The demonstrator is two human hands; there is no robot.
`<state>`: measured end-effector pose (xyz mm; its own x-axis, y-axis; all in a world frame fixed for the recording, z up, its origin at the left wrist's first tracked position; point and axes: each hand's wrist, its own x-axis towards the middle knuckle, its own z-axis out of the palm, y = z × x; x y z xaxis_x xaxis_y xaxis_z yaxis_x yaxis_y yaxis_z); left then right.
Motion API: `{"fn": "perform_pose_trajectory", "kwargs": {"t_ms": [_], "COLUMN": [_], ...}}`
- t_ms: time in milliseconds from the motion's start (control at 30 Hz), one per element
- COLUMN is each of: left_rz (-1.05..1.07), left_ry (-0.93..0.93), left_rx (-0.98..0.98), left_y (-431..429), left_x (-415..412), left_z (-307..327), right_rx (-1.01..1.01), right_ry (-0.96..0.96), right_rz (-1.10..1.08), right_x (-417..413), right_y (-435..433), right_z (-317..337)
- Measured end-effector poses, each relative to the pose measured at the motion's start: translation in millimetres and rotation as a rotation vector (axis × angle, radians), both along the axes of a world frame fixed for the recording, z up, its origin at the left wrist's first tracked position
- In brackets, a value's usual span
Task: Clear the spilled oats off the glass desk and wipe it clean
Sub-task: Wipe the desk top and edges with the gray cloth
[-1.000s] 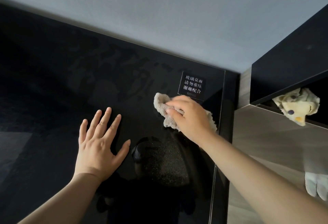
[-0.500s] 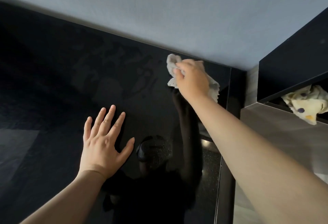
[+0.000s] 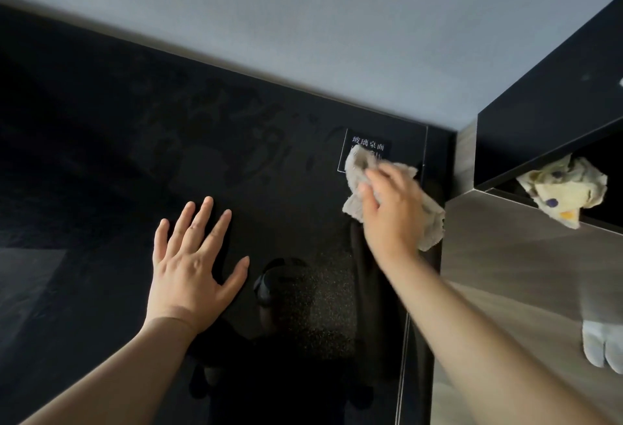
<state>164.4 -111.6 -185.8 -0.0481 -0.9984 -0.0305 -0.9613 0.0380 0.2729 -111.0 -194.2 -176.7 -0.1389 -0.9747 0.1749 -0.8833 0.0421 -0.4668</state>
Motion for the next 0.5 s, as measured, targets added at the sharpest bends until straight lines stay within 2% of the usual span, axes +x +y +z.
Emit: {"fn": "perform_pose_trajectory", "kwargs": {"t_ms": [133, 233, 300, 400, 500], "left_rz": [0.001, 0.007, 0.005, 0.007, 0.006], "left_ry": [-0.009, -0.013, -0.017, -0.013, -0.009], "left_rx": [0.009, 0.015, 0.019, 0.012, 0.009], "left_y": [-0.5, -0.1, -0.3, 0.8, 0.8], "left_x": [-1.1, -0.8, -1.3, -1.3, -0.9], "left_z": [1.1, 2.6, 1.9, 1.3, 0.6], "right_rx": [-0.008, 0.105, 0.063, -0.068, 0.045], "right_ry": [-0.011, -0.250, -0.331, -0.175, -0.040], "right_rz": [0.039, 0.125, 0.106, -0.070, -0.199], "right_x": [26.8, 22.5, 10.1, -22.5, -48.9], "right_y": [51.7, 64.9, 49.6, -4.0, -51.3], "right_z": [-1.3, 18.2, 31.9, 33.5, 19.6]}}
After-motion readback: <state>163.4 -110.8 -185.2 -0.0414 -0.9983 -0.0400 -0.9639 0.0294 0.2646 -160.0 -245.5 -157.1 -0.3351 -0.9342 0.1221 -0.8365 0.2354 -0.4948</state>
